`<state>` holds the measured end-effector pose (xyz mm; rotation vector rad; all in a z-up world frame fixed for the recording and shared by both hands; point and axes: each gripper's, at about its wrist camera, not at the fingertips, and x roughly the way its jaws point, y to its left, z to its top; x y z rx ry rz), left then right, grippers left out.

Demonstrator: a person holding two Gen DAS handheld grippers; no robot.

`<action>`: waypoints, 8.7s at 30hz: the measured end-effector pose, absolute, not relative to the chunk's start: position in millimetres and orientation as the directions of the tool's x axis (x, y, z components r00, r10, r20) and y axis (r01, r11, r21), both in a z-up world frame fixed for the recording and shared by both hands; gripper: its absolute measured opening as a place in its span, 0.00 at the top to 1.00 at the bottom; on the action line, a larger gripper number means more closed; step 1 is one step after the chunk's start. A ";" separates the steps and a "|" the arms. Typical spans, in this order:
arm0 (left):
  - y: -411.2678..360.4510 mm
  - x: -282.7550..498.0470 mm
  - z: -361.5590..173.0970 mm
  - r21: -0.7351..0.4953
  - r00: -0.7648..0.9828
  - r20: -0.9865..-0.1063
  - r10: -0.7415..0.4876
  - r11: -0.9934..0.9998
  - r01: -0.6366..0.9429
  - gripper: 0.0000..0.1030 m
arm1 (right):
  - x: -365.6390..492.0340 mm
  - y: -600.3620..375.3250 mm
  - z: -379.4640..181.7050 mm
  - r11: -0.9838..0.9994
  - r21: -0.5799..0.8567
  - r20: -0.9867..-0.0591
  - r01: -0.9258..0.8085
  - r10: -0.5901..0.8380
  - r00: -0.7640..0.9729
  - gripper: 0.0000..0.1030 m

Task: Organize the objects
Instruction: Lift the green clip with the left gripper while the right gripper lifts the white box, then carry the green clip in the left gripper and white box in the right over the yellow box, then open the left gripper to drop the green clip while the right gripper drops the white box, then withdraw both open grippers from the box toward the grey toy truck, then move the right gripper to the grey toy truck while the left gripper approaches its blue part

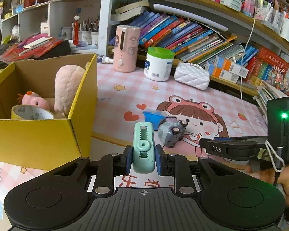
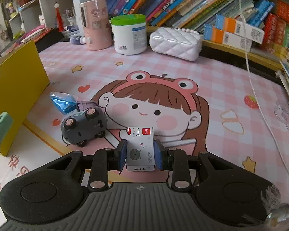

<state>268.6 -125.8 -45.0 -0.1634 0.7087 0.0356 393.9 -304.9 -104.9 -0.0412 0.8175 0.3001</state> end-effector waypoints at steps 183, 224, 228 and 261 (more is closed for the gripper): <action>92.4 88.5 -21.4 -0.079 0.790 -0.569 0.227 0.942 -0.327 0.05 | 175.1 -60.1 -34.7 0.953 -0.105 -0.628 -0.284 0.157 0.762 0.08; 53.0 41.5 -33.8 -0.045 0.776 -0.629 0.055 0.993 -0.106 0.04 | 83.3 -111.6 -48.0 0.993 -0.086 -0.646 -0.086 0.010 0.763 0.05; 40.8 46.4 -34.1 -0.049 0.780 -0.626 0.014 0.997 -0.058 0.04 | 80.6 -126.3 -48.5 0.995 -0.088 -0.645 -0.036 -0.030 0.763 0.05; -29.2 122.7 -35.7 -0.057 0.768 -0.638 -0.064 0.998 0.036 0.04 | 142.9 -204.4 -49.0 0.993 -0.094 -0.664 0.066 -0.112 0.740 0.05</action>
